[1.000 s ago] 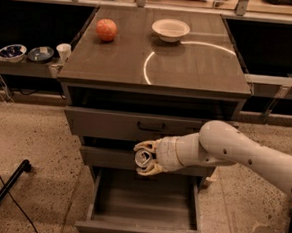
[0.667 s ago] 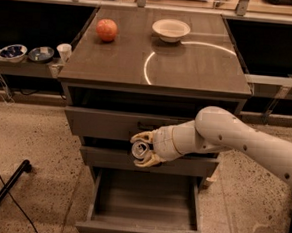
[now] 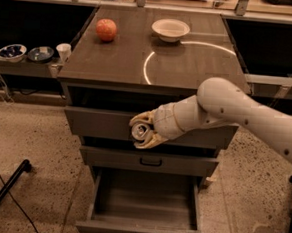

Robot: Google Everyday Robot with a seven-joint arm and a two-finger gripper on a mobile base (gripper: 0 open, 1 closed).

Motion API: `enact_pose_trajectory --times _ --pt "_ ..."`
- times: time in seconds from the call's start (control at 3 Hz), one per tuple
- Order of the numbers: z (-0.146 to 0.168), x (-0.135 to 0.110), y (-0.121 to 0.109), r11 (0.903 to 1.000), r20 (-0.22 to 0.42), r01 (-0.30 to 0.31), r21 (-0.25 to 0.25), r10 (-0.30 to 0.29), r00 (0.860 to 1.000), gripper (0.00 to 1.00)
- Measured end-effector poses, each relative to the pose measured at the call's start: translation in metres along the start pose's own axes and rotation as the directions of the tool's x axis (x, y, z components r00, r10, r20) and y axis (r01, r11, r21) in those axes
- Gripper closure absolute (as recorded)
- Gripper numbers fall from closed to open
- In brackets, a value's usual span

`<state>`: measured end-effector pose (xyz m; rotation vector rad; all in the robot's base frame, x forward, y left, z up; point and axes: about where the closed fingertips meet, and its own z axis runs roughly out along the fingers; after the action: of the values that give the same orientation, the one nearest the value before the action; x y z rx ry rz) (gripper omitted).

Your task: Pick pepsi can from bottom drawer and place on counter

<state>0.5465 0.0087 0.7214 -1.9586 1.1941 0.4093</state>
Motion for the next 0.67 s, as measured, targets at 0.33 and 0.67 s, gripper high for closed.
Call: enact_pose_trajectory --times 0.33,0.67 --pt "-0.0226 -0.0188 -0.0276 0.9995 0.022 0.029 0.010 -0.029 0.999 1.00" --pt "-0.0226 -0.0188 -0.0276 0.9995 0.022 0.029 0.010 -0.029 0.999 1.00"
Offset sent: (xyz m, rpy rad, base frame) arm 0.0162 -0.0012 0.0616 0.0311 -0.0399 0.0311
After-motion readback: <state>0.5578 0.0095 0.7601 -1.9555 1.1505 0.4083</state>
